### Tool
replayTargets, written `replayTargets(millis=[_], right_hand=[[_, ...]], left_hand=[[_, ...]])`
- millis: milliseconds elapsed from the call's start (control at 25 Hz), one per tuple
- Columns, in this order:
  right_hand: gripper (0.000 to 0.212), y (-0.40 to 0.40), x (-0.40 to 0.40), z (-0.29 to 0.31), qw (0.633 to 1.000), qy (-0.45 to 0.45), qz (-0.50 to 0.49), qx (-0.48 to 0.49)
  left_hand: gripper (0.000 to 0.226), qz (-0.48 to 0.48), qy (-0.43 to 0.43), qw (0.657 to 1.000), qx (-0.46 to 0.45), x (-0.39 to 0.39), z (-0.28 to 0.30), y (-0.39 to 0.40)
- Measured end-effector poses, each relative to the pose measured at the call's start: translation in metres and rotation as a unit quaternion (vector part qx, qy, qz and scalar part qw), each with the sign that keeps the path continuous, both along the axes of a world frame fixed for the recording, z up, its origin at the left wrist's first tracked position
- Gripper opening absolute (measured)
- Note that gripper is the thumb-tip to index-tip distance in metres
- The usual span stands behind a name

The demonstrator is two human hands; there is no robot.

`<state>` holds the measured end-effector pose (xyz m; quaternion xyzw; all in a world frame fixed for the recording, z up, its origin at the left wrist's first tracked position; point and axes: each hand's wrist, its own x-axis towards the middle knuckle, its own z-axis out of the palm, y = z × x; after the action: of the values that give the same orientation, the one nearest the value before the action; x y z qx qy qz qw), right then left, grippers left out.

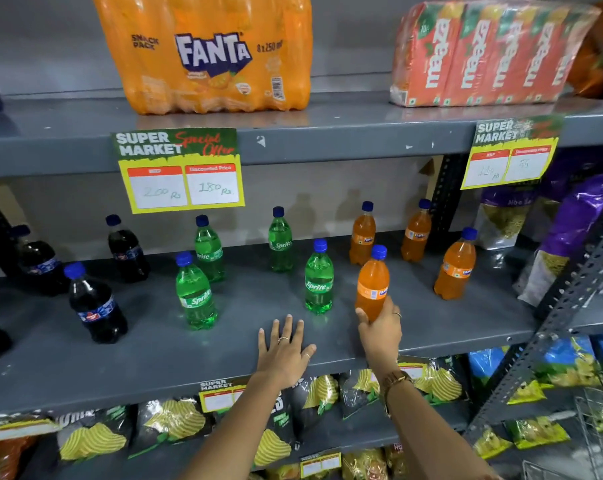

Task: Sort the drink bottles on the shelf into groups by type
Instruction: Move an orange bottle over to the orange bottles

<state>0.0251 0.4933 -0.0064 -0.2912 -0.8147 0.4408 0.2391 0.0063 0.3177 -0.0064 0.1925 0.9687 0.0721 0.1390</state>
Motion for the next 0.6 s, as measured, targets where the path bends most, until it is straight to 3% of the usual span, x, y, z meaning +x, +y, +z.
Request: replayTargets(millis=[600], right_hand=[[0.055,0.035,-0.031,-0.007,0.998,0.039,-0.013,-0.045]], left_hand=[[0.063,0.001,-0.023,0.999,-0.024,-0.01,-0.01,0.003]])
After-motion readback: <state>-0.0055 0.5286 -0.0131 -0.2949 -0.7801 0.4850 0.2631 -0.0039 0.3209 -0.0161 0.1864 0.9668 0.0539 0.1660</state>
